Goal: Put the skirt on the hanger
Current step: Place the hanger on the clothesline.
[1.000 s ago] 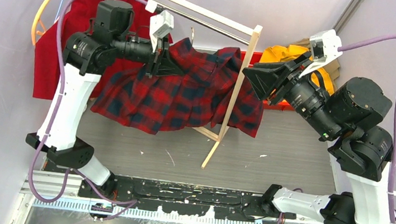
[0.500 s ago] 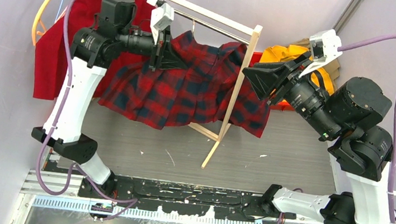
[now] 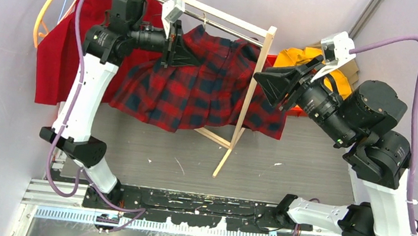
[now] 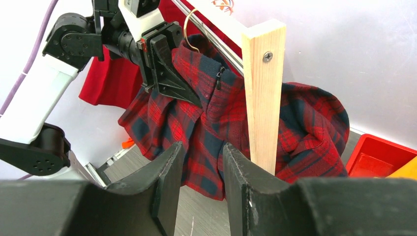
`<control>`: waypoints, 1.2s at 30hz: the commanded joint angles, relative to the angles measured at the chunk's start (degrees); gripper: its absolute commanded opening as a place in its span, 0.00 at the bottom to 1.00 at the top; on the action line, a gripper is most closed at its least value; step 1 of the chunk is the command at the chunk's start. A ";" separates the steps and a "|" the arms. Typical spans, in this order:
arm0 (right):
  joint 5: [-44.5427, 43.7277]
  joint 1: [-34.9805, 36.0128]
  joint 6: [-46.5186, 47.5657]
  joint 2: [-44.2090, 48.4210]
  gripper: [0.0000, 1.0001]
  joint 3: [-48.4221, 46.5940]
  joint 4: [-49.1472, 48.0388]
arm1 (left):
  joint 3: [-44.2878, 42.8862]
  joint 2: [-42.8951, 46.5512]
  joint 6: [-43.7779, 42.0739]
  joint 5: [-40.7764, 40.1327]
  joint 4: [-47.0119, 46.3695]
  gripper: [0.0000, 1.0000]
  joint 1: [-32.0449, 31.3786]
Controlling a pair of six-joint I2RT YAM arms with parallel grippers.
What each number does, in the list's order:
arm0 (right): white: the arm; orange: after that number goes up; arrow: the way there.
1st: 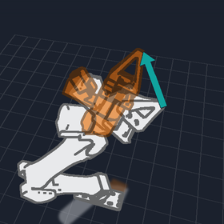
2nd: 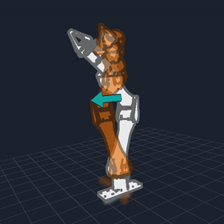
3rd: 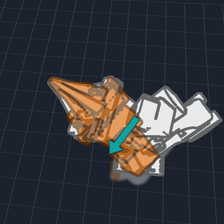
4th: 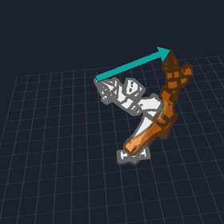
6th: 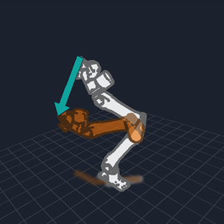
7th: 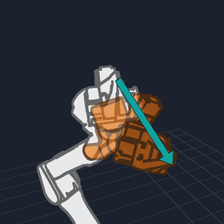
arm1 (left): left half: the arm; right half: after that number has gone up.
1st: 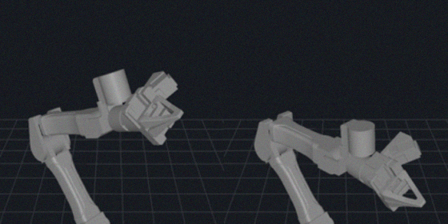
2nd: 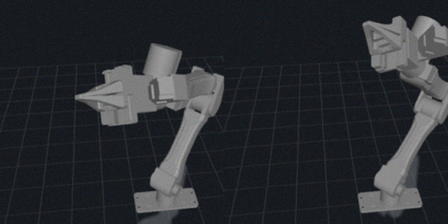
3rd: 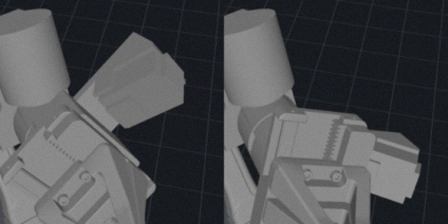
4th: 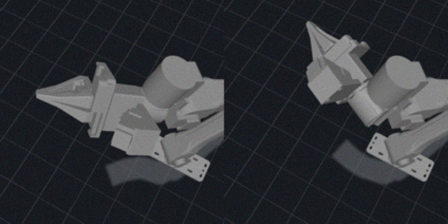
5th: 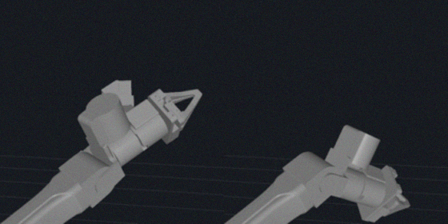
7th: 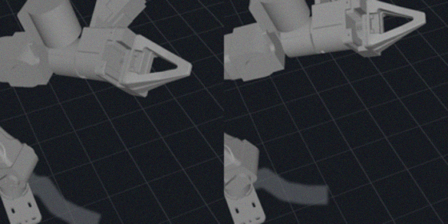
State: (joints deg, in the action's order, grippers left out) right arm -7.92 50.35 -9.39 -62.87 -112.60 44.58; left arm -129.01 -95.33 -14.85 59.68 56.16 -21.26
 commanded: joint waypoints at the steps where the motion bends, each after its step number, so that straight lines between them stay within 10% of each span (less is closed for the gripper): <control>1: -0.54 -0.16 0.38 1.02 0.41 0.14 -3.36 | -0.53 1.00 2.03 3.70 -8.06 0.00 0.59; 17: -0.62 -0.16 0.04 1.54 0.41 2.93 -4.60 | 21.36 15.36 7.97 -21.41 -18.19 0.00 0.92; 36: -0.01 -0.16 -1.13 2.13 0.42 4.18 -4.03 | 28.12 18.47 11.11 -49.71 -23.52 0.00 5.92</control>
State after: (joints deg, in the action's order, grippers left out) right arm -8.25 50.35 -9.72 -61.71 -108.09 42.89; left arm -102.35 -76.90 -6.26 16.16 36.51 -18.33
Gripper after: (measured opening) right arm 0.412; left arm 0.110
